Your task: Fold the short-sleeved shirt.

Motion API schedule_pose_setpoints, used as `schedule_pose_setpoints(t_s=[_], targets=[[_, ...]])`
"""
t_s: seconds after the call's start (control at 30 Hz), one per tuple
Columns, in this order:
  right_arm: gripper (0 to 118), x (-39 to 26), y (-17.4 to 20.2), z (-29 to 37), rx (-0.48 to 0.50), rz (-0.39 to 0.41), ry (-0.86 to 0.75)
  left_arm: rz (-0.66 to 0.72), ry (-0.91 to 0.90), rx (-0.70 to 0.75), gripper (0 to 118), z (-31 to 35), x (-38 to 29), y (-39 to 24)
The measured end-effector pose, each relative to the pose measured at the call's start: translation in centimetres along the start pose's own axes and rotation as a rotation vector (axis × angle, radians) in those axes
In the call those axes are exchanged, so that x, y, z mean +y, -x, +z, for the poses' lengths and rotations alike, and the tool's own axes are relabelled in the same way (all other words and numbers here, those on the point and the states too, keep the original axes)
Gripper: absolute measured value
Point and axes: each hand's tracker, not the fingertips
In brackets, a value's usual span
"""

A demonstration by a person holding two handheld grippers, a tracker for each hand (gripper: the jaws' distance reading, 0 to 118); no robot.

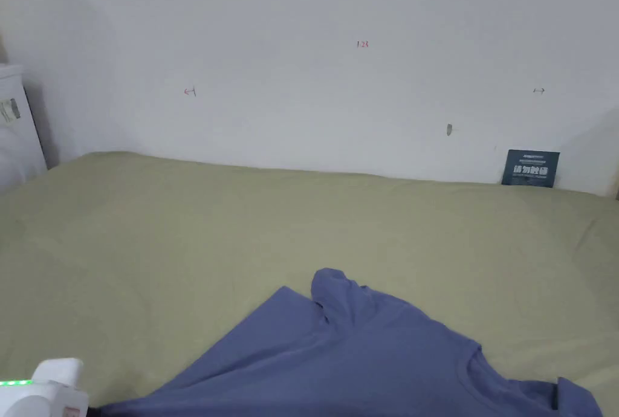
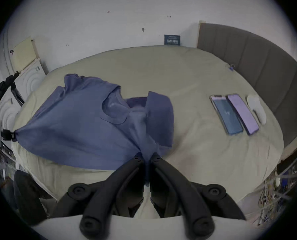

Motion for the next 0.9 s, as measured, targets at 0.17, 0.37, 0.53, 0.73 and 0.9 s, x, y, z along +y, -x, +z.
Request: schedule_pose_setpoints(t_s=[0.17, 0.37, 0.53, 0.73, 0.9], targets=[[89, -0.5, 0.4, 0.2, -0.025, -0.027, -0.009, 0.048, -0.022, -0.051, 19, -0.5, -0.8, 0.8], [116, 0.0, 2.5, 2.3, -0.013, -0.020, -0.100, 0.035, -0.134, -0.048, 110, 1.8, -0.9, 0.9], [0, 0.3, 6.8, 4.5, 0.051, 0.046, -0.196, 0.034, -0.229, -0.036, 0, 5.4, -2.0, 0.8], [0, -0.8, 13.2, 6.0, 0.095, 0.131, -0.276, 0.004, -0.248, -0.035, 0, 6.0, -3.9, 0.8], [0, -2.3, 16.1, 6.6, 0.147, 0.099, -0.268, 0.012, -0.198, -0.080, 0, 4.9, -4.6, 2.3]])
